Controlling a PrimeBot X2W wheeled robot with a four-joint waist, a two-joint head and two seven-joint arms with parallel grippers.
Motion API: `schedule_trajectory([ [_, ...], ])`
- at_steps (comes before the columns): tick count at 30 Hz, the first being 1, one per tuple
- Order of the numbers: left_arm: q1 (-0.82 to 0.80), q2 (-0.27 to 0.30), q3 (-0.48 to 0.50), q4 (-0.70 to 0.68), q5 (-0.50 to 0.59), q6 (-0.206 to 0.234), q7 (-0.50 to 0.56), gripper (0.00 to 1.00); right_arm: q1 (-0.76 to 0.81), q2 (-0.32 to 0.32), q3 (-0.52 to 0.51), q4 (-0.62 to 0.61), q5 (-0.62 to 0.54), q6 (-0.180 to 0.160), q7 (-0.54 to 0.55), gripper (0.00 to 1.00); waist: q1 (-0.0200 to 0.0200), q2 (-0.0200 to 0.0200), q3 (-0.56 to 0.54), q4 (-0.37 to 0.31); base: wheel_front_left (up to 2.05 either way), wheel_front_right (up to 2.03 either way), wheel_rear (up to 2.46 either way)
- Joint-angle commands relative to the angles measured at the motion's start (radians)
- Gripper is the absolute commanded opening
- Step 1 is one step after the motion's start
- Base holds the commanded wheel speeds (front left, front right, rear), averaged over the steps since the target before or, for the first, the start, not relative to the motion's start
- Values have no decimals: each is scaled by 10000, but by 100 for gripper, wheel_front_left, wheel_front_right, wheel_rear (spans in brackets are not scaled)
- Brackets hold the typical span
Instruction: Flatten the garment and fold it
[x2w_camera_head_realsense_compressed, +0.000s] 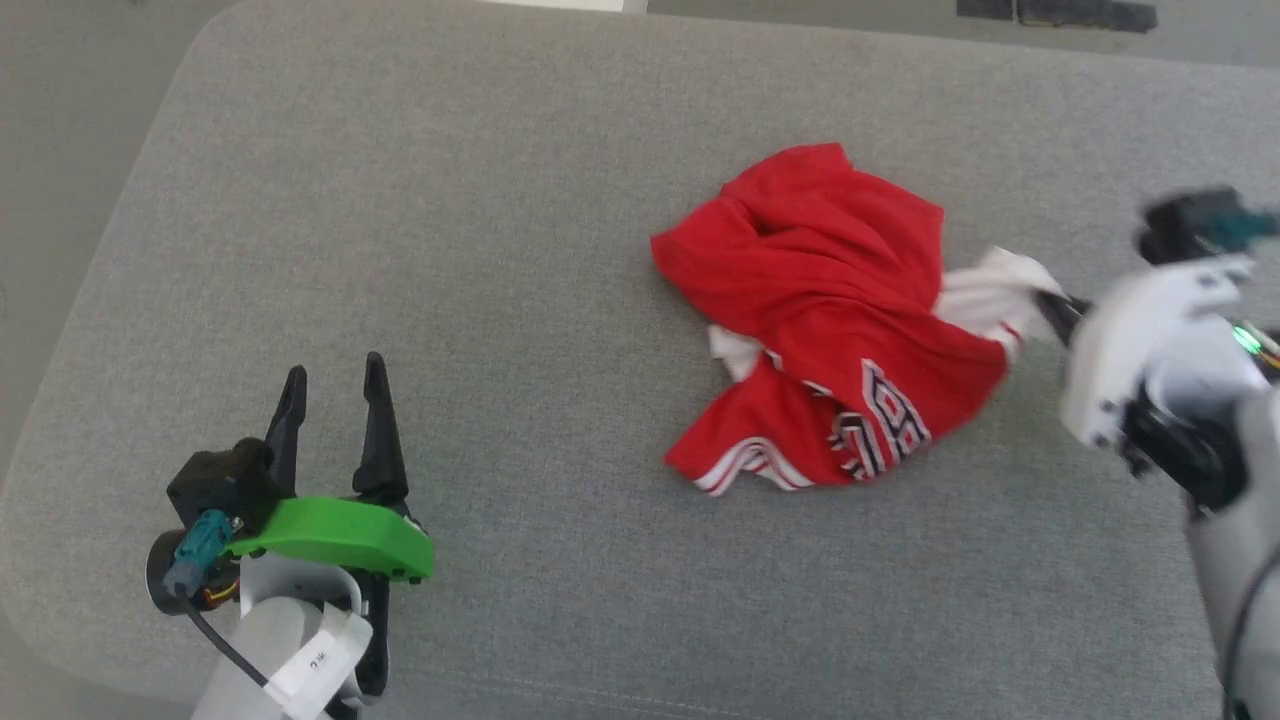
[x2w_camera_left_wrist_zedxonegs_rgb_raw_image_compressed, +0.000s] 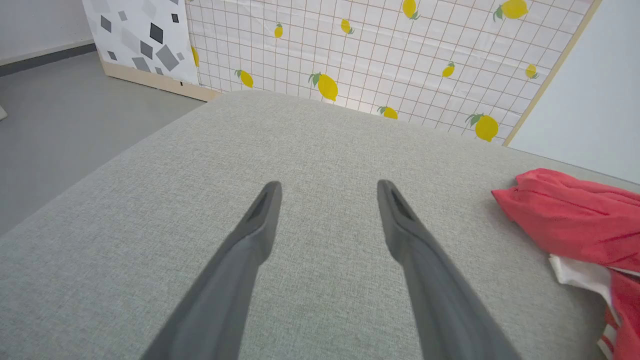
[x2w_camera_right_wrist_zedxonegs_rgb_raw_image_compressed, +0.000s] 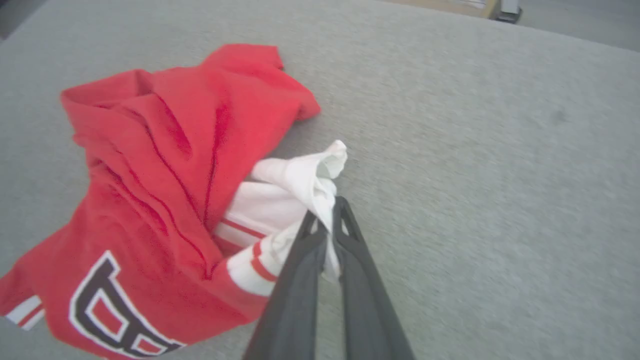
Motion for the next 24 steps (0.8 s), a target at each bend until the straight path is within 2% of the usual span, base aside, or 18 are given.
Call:
schedule_trajectory([
  [1, 120, 39, 11, 43, 15, -41, -47, 100, 566, -25, -516, -132, -136, -17, 39, 0, 0, 0, -213, -128, 0, 0, 0],
  [4, 205, 23, -12, 102, -44, -71, -47, 100, 1828, 237, -1746, -478, -384, -17, 453, 0, 0, 0, -343, -171, 0, 0, 0],
  [9, 257, -2, -68, 193, -132, -119, -29, 100, 3517, 943, -2192, -1078, -474, -17, 1525, 0, 0, 0, -422, -223, 0, 0, 0],
  [12, 268, -11, -101, 255, -182, -138, 2, 100, 3908, 1359, -2449, -1616, -517, -17, 1449, 0, 0, 0, -497, -273, 0, 0, 0],
  [13, 274, -15, -109, 272, -200, -144, 10, 100, 3947, 1441, -2513, -1778, -533, -17, 1290, 65, 0, 0, -542, -282, 0, 0, 0],
  [14, 286, -16, -117, 290, -222, -149, 27, 100, 3978, 1514, -2585, -1988, -538, -17, 1043, 100, 0, 0, -590, -289, 0, 0, 0],
  [20, 402, 37, -158, 271, -274, -125, 128, 100, 3953, 1895, -3502, -2982, -406, -17, -1231, 100, 0, 0, -895, -340, 0, 0, 0],
  [24, 502, 70, -143, 198, -338, -93, 182, 100, 4066, 2090, -4060, -3242, -441, -17, -2315, 100, 0, 0, -1013, -445, 0, 0, 0],
])
